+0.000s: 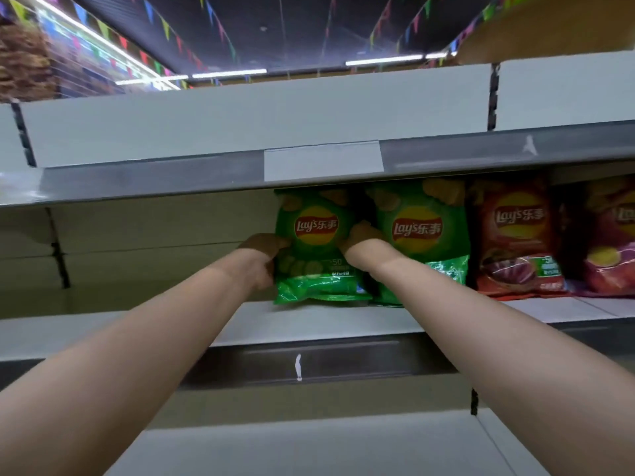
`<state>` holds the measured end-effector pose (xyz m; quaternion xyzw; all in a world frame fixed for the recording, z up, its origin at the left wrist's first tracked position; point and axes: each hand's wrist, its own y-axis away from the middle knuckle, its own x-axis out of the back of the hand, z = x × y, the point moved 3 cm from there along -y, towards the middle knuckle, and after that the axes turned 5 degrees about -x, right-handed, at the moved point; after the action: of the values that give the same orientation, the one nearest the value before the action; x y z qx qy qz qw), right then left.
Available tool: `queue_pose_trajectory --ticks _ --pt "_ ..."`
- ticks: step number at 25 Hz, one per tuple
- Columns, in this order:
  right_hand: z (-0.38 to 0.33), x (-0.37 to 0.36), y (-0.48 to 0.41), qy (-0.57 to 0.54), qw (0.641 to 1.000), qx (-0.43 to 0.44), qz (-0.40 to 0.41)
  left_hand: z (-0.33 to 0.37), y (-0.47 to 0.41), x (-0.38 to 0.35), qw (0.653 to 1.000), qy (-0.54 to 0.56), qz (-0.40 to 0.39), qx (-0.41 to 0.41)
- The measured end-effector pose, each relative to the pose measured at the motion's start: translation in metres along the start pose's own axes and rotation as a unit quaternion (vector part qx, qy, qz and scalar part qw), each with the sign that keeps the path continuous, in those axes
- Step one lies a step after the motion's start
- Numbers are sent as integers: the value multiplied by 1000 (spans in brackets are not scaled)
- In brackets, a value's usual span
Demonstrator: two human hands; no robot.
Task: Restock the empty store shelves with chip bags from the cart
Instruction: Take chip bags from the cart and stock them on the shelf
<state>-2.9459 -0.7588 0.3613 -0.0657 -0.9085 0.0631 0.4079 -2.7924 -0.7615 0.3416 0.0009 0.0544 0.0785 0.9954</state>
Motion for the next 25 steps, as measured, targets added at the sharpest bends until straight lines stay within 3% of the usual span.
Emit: queue_pose_trajectory --ticks 4,10,14,17,20,23,25 --pt "-2 -10 -10 -45 998 -21 49 -6 -25 -9 1000 16 -9 -19" --pt "5 -36 -14 -52 997 -52 39 -18 -40 -16 999 -9 -28 -41" --pt "0 -39 -17 -81 994 -45 53 -21 -35 -18 997 35 -50 -48" --pt "0 -35 -13 -79 995 -53 38 -19 -22 -20 999 7 -22 -41" --pt "-3 -30 -1 5 1000 -9 23 -10 1 -20 996 -54 47 -51" --pt "-16 -21 24 163 983 73 32 -4 26 -17 989 -92 82 -81" --pt "-27 -17 48 162 975 144 52 -6 47 -10 980 -103 114 -127"
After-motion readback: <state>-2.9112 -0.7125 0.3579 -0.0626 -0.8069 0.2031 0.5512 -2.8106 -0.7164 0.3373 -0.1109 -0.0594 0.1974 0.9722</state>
